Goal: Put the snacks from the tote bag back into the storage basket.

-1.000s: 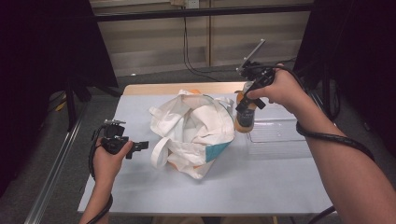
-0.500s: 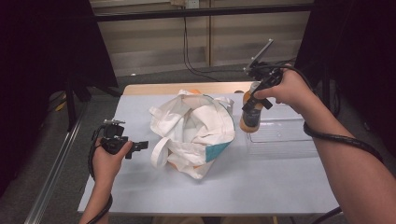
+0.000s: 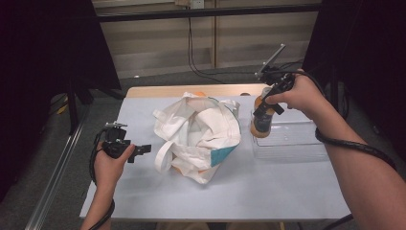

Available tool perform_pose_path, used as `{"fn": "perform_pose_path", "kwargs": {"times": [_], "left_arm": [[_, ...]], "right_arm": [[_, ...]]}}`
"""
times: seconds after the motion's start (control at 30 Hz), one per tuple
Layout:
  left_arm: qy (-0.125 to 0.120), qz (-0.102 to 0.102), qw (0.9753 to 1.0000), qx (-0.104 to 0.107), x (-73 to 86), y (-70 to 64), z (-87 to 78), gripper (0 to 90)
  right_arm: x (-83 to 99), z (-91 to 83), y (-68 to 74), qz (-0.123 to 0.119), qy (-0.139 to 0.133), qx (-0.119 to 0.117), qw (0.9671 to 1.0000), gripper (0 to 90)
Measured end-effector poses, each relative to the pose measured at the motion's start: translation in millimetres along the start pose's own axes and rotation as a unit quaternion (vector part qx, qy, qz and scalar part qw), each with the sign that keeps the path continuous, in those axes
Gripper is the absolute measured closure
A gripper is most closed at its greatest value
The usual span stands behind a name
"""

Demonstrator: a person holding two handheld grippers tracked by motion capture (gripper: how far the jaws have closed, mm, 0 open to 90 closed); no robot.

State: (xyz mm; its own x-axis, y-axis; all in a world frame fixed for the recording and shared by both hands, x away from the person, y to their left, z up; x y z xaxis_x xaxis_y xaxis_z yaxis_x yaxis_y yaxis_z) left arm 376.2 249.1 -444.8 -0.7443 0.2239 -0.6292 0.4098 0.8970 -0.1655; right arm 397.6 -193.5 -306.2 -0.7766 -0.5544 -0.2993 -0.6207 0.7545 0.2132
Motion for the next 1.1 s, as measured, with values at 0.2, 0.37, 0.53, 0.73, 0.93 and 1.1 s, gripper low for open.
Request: {"fn": "perform_pose_path", "kwargs": {"times": [0.2,0.37,0.53,0.73,0.93,1.1], "left_arm": [[-0.001,-0.003,1.0,0.001,0.0,-0.2,0.2,3.8],[0.0,-0.003,1.0,0.002,0.5,-1.0,1.1,3.8],[0.001,-0.007,1.0,0.002,0.9,-1.4,2.2,3.8],[-0.001,-0.008,1.0,-0.001,1.5,-0.7,3.2,3.8],[0.002,-0.006,1.0,0.0,2.0,0.9,2.4,3.8],[0.001,-0.008,1.0,0.0,2.0,2.4,1.9,3.8]], "right_arm": [[3.1,2.1,-4.5,0.003,0.003,0.003,1.0,29.7],[5.2,3.0,-7.9,0.002,0.002,0.005,1.0,29.7],[6.9,3.1,-11.8,0.003,0.003,0.007,1.0,29.7],[8.3,4.0,-17.0,0.005,0.001,0.006,1.0,29.8],[10.4,8.2,-22.3,0.01,0.005,0.009,0.9999,29.7],[11.6,11.0,-25.0,0.012,0.008,0.008,0.9999,29.7]]}}
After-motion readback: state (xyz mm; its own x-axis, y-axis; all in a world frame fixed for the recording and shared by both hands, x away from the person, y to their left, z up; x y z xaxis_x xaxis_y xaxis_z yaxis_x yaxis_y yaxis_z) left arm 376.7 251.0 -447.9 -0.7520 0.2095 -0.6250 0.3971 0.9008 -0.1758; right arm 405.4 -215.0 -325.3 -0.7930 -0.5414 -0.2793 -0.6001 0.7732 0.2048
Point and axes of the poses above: each handheld gripper's, and its own axes: z roughly forward along the jaws, x roughly out of its underside, y roughly to its left, the point moved 4 cm from there along z, roughly forward along the jaws, and after that the axes turned 6 degrees about -x, right-handed, at the moved point
